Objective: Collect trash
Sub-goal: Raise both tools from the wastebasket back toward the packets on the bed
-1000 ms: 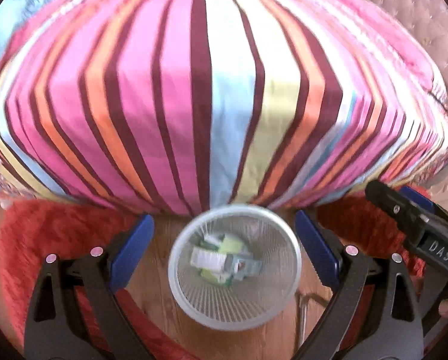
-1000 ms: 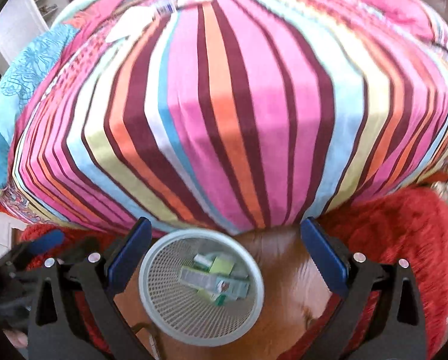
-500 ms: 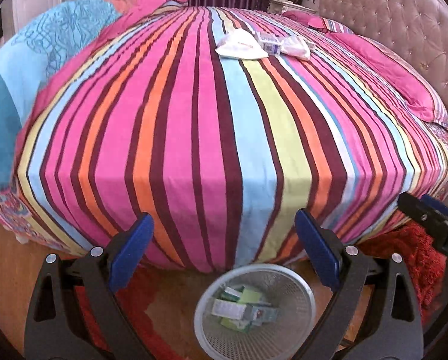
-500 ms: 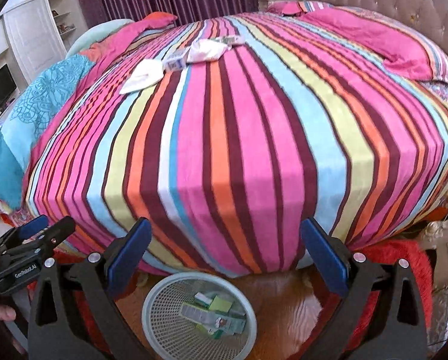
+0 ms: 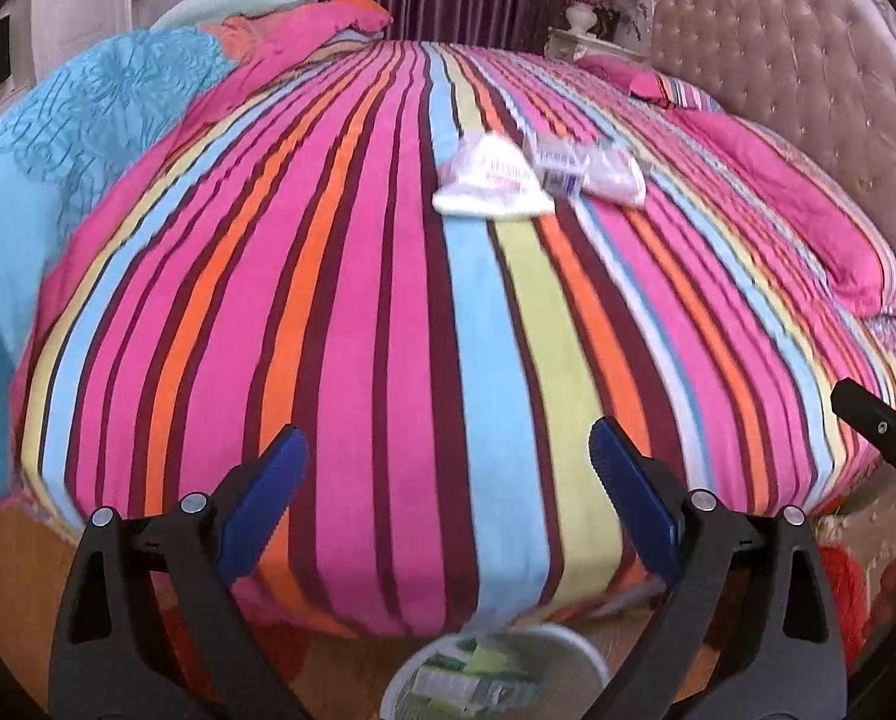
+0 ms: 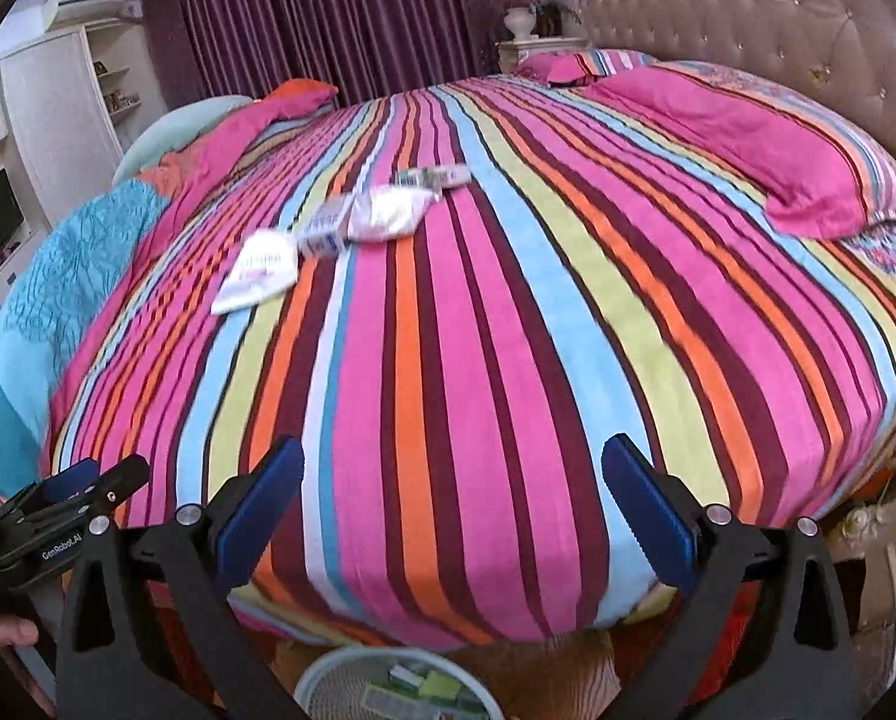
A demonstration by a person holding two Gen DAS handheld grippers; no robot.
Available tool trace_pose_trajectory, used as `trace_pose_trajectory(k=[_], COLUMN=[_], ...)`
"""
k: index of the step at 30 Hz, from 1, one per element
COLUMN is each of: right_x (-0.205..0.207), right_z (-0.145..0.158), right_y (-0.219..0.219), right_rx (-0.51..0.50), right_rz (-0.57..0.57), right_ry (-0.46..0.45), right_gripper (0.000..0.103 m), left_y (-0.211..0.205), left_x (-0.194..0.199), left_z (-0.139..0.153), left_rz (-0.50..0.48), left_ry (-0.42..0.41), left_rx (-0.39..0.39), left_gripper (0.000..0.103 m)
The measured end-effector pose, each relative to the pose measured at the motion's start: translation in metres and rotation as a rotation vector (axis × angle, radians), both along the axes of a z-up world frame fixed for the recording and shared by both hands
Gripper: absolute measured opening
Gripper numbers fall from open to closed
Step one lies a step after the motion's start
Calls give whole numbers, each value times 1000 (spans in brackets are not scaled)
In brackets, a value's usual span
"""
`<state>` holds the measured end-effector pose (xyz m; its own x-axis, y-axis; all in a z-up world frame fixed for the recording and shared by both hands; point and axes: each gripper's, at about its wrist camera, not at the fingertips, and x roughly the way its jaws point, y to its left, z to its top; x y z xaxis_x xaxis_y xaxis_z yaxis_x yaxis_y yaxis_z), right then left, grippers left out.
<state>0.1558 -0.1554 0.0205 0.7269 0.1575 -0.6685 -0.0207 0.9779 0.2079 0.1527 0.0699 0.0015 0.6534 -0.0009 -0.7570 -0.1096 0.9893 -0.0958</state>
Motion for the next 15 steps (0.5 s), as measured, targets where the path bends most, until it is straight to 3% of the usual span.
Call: trace_pose_trajectory(k=[15], right_x=[84], right_z=[13], right_y=[14], right_rx=[28], right_rz=[48], right_ry=[-8], right_gripper=[95], left_y=[10], left_x=[102], left_z=[9], left_rz=[24], left_ry=[-9], left_rx=[-70], left_gripper=[92])
